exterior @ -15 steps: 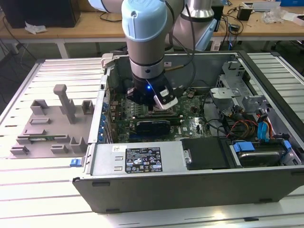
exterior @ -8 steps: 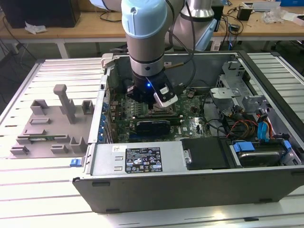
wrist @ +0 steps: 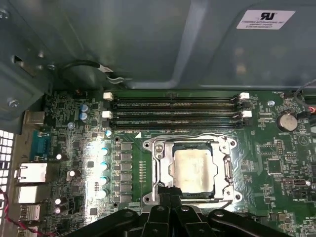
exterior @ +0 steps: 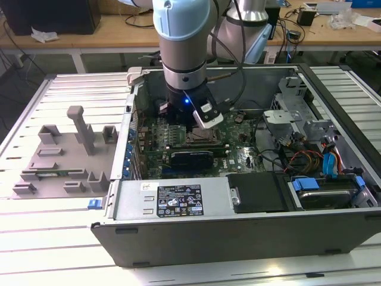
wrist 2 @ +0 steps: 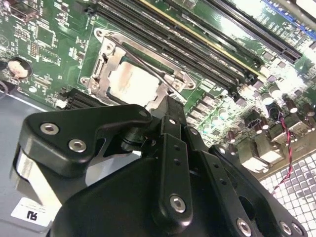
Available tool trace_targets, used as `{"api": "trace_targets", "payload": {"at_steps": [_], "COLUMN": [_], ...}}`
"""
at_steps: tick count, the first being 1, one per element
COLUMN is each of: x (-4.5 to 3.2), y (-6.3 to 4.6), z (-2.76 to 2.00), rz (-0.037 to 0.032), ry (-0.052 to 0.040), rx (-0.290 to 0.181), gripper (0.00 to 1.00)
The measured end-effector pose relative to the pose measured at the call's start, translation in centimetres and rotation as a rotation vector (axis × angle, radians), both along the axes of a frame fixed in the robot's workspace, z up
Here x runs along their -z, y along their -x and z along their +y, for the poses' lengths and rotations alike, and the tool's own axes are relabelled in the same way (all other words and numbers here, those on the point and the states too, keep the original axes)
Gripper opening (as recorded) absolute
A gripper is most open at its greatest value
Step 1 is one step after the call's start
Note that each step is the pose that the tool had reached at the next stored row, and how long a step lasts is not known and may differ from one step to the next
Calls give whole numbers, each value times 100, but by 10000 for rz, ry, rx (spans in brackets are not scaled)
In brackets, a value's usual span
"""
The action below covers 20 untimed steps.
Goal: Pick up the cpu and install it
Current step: 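Install the second cpu locking lever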
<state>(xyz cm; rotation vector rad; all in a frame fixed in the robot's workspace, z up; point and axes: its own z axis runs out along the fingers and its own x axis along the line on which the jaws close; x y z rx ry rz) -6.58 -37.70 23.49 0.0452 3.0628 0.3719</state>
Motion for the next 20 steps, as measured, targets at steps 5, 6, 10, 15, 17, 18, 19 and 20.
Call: {"api": "trace_targets", "payload": {"at_steps": [5, 6, 10, 15, 17, 18, 19, 20], "x": [0, 1, -1, -2, -82, -93, -101, -115], "y": [-167, -186, -247, -286, -289, -290, -291, -293], "z": [1, 0, -22, -45, -45, -45, -45, -45], "rz": [13, 30, 188, 311, 377, 409, 436, 476], "ry": [-1, -1, 27, 44, 300, 414, 510, 668], "rx": [38, 44, 84, 141, 144, 150, 154, 166], "gripper": [11, 11, 11, 11, 11, 11, 11, 11]}}
